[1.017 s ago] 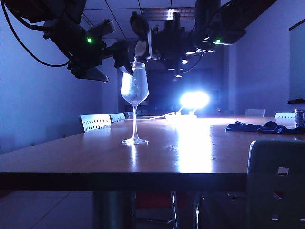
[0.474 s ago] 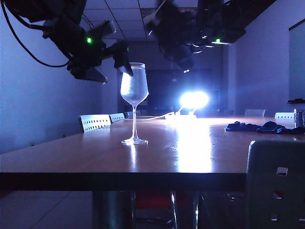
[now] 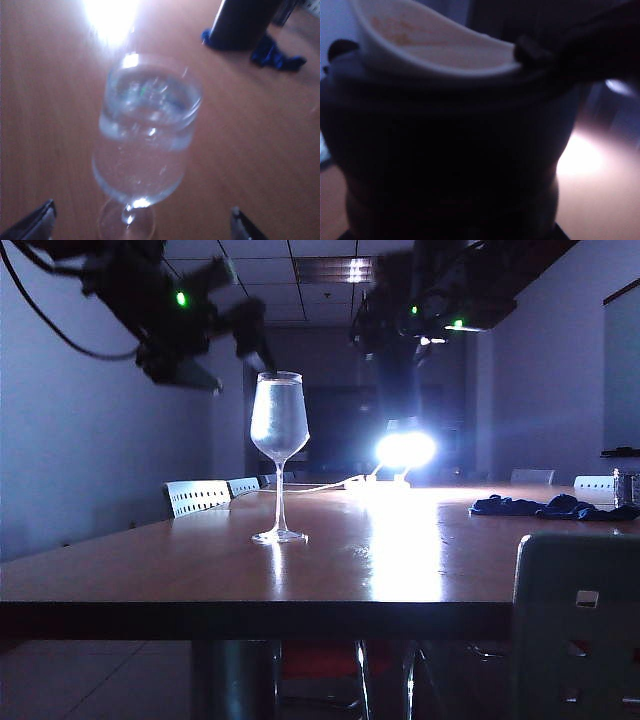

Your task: Pick up the black thermos cup, pour some water from it into the stemmed glass, and then put the thermos cup back on the table.

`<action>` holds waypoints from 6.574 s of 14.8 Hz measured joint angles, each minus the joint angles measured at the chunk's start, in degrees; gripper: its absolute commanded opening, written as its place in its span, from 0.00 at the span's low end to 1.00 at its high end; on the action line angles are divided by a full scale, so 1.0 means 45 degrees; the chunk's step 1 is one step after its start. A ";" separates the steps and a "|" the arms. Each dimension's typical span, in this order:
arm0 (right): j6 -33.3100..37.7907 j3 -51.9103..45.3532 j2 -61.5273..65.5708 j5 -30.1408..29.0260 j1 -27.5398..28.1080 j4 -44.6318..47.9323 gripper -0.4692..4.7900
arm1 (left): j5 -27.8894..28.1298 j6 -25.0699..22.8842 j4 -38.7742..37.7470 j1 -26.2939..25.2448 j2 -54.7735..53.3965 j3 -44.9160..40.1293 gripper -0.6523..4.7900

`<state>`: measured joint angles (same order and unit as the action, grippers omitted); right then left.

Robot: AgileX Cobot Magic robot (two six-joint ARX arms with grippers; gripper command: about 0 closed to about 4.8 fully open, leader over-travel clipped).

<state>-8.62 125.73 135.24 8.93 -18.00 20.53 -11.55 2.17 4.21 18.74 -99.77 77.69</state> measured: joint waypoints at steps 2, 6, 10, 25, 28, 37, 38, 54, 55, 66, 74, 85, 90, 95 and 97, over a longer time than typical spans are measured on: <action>0.0495 -0.0015 -0.0296 -0.0063 -0.0010 -0.2351 0.21 | -0.0437 0.0005 -0.0068 0.0000 0.0457 -0.0005 1.00; 0.1166 -0.0015 -0.1205 -0.0578 -0.0010 -0.3405 0.21 | -0.0695 0.0005 -0.0262 -0.0005 0.1379 0.0005 1.00; 0.1141 -0.0015 -0.3274 -0.0578 -0.0087 -0.5829 0.21 | -0.1418 0.0034 -0.1302 -0.0005 0.2234 0.0005 1.00; 0.1200 -1.2337 -0.9496 -0.0413 -0.1117 -0.0199 0.21 | -0.2545 -0.0563 -0.3512 0.0010 0.4376 0.0015 1.00; 0.1549 -1.3498 -0.7733 0.0000 -0.0685 0.2433 0.21 | -0.2545 -0.1073 -0.4138 0.0010 0.4376 0.0015 1.00; 0.2205 -1.3415 -0.4716 0.0092 0.0379 0.5829 0.21 | -0.3084 -0.1477 -0.4381 0.0005 0.4376 -0.0879 1.00; 0.2205 -1.3415 -0.4488 0.0141 0.0384 0.6018 0.21 | -0.3084 -0.1506 -0.4367 0.0005 0.4376 -0.0884 1.00; 0.2244 -1.3508 -0.4804 0.0029 0.0325 0.5085 1.00 | -0.3094 -0.1768 -0.4677 0.0005 0.4726 -0.0913 1.00; 0.2249 -1.3843 -0.5455 0.0039 0.0311 0.4473 1.00 | -0.3099 -0.1768 -0.4648 0.0010 0.5139 -0.0908 1.00; 0.2239 -1.5834 -2.0278 0.0005 -0.0685 -0.3895 1.00 | -0.1122 -0.0933 -1.0316 0.0010 1.3464 -0.0899 1.00; 0.2249 -1.6208 -2.9983 -0.1345 -0.0646 -1.4513 1.00 | -0.1535 -0.0068 -1.4639 0.0015 2.0191 -0.3691 1.00; 0.5960 -2.7520 -2.9609 -0.4231 -0.0612 -0.6756 0.08 | 0.0384 0.1773 -0.4779 -0.0010 2.1944 -1.5052 0.11; 0.3706 -2.7851 -2.9643 -0.2132 -0.0568 -0.6130 0.08 | 0.3677 0.1360 -0.3157 -0.0092 2.1949 -1.6383 0.11; 0.3818 -2.7851 -2.9648 -0.1982 -0.0578 -0.6120 0.08 | 0.6105 0.0180 -0.2487 -0.1010 2.1935 -1.7170 0.11; 0.3633 -2.7851 -2.9677 0.0763 -0.0384 -0.6101 0.08 | 0.5183 -0.0636 -0.2429 -0.2045 2.1964 -1.7170 0.11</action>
<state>7.73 0.40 1.69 12.36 -19.73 -6.92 11.77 -0.69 -6.72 9.54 -0.93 0.43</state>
